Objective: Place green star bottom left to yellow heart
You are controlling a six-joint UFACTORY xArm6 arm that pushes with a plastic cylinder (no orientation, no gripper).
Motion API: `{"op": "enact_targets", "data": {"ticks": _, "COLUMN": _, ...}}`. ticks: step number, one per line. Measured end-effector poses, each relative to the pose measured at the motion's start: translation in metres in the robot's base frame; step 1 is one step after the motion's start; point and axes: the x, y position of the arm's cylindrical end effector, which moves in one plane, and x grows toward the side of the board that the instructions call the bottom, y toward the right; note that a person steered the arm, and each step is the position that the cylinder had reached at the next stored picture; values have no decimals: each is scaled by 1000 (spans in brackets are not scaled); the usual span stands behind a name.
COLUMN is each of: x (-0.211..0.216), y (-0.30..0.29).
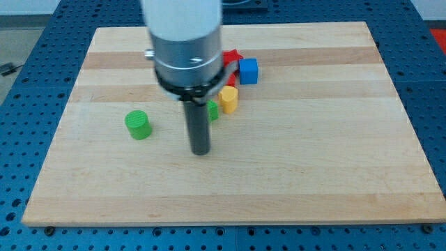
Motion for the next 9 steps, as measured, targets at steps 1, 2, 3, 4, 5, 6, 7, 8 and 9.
{"op": "enact_targets", "data": {"ticks": 1, "x": -13, "y": -22}}
{"op": "enact_targets", "data": {"ticks": 2, "x": -37, "y": -25}}
{"op": "enact_targets", "data": {"ticks": 3, "x": -48, "y": -18}}
{"op": "enact_targets", "data": {"ticks": 4, "x": -49, "y": -14}}
{"op": "enact_targets", "data": {"ticks": 5, "x": -49, "y": -2}}
{"op": "enact_targets", "data": {"ticks": 6, "x": -49, "y": 5}}
{"op": "enact_targets", "data": {"ticks": 7, "x": -49, "y": 11}}
{"op": "enact_targets", "data": {"ticks": 8, "x": -49, "y": 17}}
{"op": "enact_targets", "data": {"ticks": 9, "x": -46, "y": 19}}
